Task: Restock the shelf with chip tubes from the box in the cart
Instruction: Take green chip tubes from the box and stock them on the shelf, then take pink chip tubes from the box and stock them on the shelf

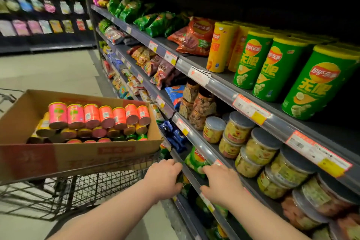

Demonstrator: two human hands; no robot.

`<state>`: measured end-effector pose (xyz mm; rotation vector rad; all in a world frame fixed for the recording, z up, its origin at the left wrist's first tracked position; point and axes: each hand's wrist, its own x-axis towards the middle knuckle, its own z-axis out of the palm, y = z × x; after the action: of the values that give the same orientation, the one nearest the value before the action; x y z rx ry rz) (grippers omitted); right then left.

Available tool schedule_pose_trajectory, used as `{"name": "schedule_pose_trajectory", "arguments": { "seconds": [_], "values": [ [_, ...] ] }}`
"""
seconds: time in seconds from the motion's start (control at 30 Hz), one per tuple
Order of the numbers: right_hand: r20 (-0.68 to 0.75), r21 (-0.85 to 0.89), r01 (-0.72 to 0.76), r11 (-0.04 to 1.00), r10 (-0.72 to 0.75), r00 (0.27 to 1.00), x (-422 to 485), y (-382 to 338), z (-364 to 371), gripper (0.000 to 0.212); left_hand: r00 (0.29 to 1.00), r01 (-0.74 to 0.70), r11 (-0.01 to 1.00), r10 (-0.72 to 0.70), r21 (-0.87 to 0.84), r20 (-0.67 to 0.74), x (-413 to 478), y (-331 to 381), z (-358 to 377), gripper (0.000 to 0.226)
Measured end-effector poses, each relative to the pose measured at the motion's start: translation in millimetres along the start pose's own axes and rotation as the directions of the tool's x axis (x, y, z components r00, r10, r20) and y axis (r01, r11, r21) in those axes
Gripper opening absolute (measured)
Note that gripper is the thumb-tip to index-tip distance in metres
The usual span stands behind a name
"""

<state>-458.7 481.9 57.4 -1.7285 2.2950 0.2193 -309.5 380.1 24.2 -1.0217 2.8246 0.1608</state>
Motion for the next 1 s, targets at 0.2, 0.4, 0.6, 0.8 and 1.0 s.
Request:
{"name": "schedule_pose_trajectory", "arguments": {
  "seconds": [0.2, 0.4, 0.6, 0.8, 1.0],
  "values": [
    [0.036, 0.012, 0.072, 0.997, -0.072, 0.997, 28, -73, -4, 0.043, 0.996, 0.083, 0.996, -0.082, -0.033, 0.026, -31, -67, 2, 0.048],
    [0.062, -0.019, 0.153, 0.988, -0.152, 0.986, 63, -173, -11, 0.043, 0.982, 0.186, 0.981, -0.186, -0.058, 0.017, -75, -162, 1, 0.05],
    [0.066, -0.041, 0.22, 0.975, -0.217, 0.974, 97, -266, -10, 0.05, 0.961, 0.275, 0.96, -0.275, -0.055, 0.004, -117, -261, 0, 0.051],
    [0.086, -0.043, 0.261, 0.964, -0.257, 0.963, 117, -325, -5, 0.052, 0.946, 0.32, 0.946, -0.322, -0.052, -0.031, -138, -324, 3, 0.051],
    [0.048, -0.035, 0.277, 0.96, -0.275, 0.96, 146, -348, -16, 0.048, 0.939, 0.325, 0.941, -0.333, -0.095, -0.082, -136, -354, 1, 0.051]
  ]
}}
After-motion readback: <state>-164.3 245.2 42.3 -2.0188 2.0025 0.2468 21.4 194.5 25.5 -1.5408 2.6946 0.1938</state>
